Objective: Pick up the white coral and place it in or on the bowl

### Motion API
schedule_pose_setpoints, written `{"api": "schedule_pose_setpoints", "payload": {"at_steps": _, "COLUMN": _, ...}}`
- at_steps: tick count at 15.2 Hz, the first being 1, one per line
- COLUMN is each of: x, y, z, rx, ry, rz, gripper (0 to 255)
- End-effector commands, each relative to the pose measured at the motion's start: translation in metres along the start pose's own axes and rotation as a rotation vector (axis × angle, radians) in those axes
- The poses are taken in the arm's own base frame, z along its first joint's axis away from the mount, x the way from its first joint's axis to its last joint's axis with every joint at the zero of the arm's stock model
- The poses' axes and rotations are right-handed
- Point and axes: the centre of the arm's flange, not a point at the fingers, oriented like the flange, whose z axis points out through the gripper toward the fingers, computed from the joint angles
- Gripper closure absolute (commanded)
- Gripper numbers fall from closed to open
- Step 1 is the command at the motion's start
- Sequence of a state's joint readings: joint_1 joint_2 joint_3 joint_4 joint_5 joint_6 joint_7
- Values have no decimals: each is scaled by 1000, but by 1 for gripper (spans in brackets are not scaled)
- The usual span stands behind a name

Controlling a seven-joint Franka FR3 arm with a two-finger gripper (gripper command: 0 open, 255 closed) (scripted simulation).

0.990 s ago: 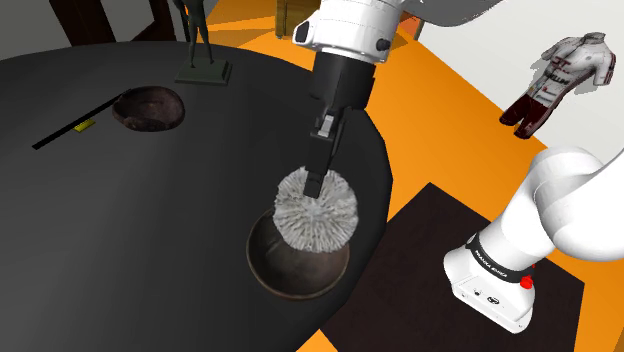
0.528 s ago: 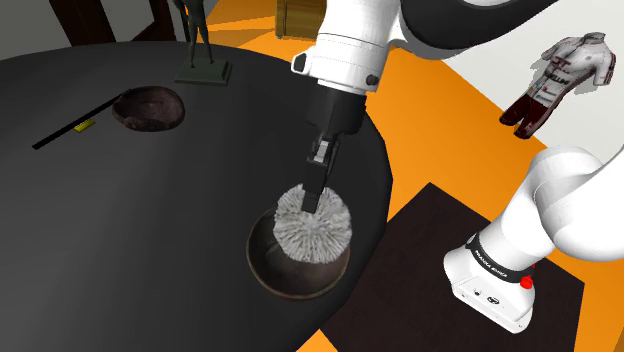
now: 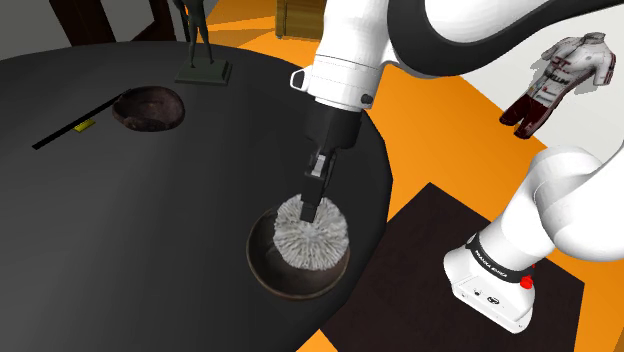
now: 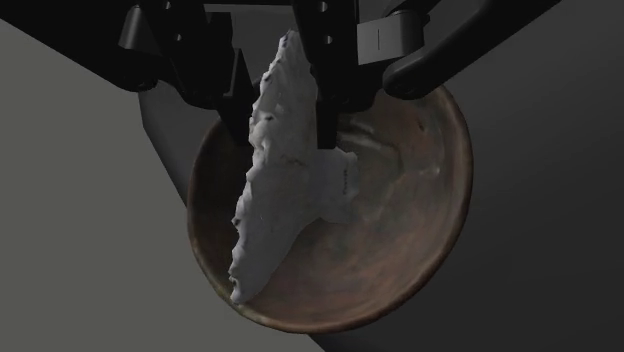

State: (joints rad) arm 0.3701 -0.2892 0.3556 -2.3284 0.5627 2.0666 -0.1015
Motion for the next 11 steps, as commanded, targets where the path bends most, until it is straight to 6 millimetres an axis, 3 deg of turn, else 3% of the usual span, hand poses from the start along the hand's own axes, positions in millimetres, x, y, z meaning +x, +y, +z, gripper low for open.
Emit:
{"api": "schedule_pose_setpoints", "payload": {"at_steps": 1, "x": 0, "y": 0, "z": 0, "rx": 0, "ry": 1, "rz": 0, "gripper": 255}}
{"api": "schedule_pose_setpoints", "payload": {"at_steps": 3, "x": 0, "y": 0, "z": 0, "rx": 0, "ry": 1, "rz": 0, "gripper": 255}}
{"api": "schedule_pose_setpoints", "payload": {"at_steps": 4, "x": 0, "y": 0, "z": 0, "rx": 0, "ry": 1, "rz": 0, "gripper": 0}}
{"api": "schedule_pose_setpoints", "payload": {"at_steps": 9, "x": 0, "y": 0, "z": 0, "rx": 0, "ry": 0, "rz": 0, "gripper": 0}}
{"api": "schedule_pose_setpoints", "payload": {"at_steps": 11, "x": 0, "y": 0, "z": -26, "rx": 0, "ry": 1, "rz": 0, "gripper": 0}}
